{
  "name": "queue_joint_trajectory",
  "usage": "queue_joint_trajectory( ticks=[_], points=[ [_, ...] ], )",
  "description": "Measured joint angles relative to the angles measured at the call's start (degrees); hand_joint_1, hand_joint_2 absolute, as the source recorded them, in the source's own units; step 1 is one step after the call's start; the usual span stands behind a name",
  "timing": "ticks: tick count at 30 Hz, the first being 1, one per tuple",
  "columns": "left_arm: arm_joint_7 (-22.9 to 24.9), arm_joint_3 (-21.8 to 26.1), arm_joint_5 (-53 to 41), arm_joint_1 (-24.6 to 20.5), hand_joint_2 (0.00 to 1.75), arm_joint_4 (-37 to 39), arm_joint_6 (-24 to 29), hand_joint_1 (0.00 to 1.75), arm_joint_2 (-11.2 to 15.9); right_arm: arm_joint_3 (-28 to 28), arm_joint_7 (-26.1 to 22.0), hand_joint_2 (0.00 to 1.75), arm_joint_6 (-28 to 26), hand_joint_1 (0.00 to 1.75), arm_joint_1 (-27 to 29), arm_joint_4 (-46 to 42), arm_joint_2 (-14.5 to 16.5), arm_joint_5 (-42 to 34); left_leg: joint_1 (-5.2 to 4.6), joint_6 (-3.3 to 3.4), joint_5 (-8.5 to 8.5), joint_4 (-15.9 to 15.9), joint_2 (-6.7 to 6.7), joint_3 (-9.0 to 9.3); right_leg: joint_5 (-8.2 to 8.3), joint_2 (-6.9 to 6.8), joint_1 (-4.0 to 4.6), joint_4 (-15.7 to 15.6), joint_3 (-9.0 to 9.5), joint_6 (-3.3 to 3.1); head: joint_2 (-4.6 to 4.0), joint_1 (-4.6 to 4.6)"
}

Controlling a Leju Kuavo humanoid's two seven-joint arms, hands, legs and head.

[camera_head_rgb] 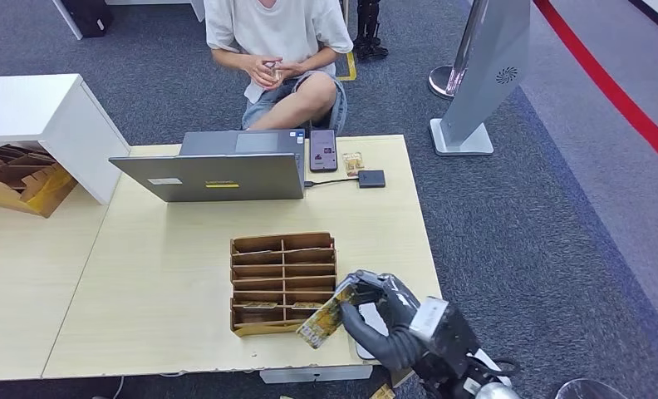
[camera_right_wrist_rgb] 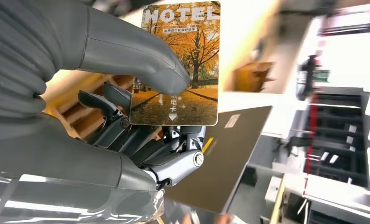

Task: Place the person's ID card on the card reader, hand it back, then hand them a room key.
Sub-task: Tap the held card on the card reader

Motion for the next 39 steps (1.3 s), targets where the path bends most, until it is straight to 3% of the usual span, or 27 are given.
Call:
queue_joint_trajectory(
  ticks=[6,18,32,39],
  points=[
    [-0.67,0.02,0.34,0.60,0.00,-0.06,0.63,0.00,-1.45,-3.13,1.26,1.75,0.06,1.75,4.80,1.44,-1.96,-4.04,0.03,0.06,-0.07,0.02,0.41,0.13,0.03,0.29,0.05,-0.02,-0.03,-0.03,0.00,0.05],
    [-1.13,0.02,1.52,1.11,0.00,-0.07,1.62,0.00,-1.52,-5.71,1.98,1.75,-3.19,1.75,10.92,5.40,-4.45,-9.41,0.12,0.05,-0.07,0.00,0.46,0.12,0.02,0.33,0.14,-0.02,-0.03,-0.05,0.00,0.06],
    [-1.14,0.02,1.69,1.18,0.00,-0.07,1.79,0.00,-1.52,-5.90,3.24,1.75,-5.22,1.75,11.52,7.02,-4.95,-8.78,0.12,0.05,-0.07,0.00,0.46,0.12,0.02,0.33,0.14,-0.01,-0.03,-0.05,0.00,0.06],
    [-1.07,0.02,3.08,1.62,0.00,-0.07,2.66,0.00,-1.52,-5.14,6.74,1.75,-10.84,1.75,10.45,8.38,-5.22,-0.98,0.12,0.05,-0.07,0.00,0.47,0.12,0.02,0.33,0.14,-0.01,-0.02,-0.05,0.00,0.06]
  ],
)
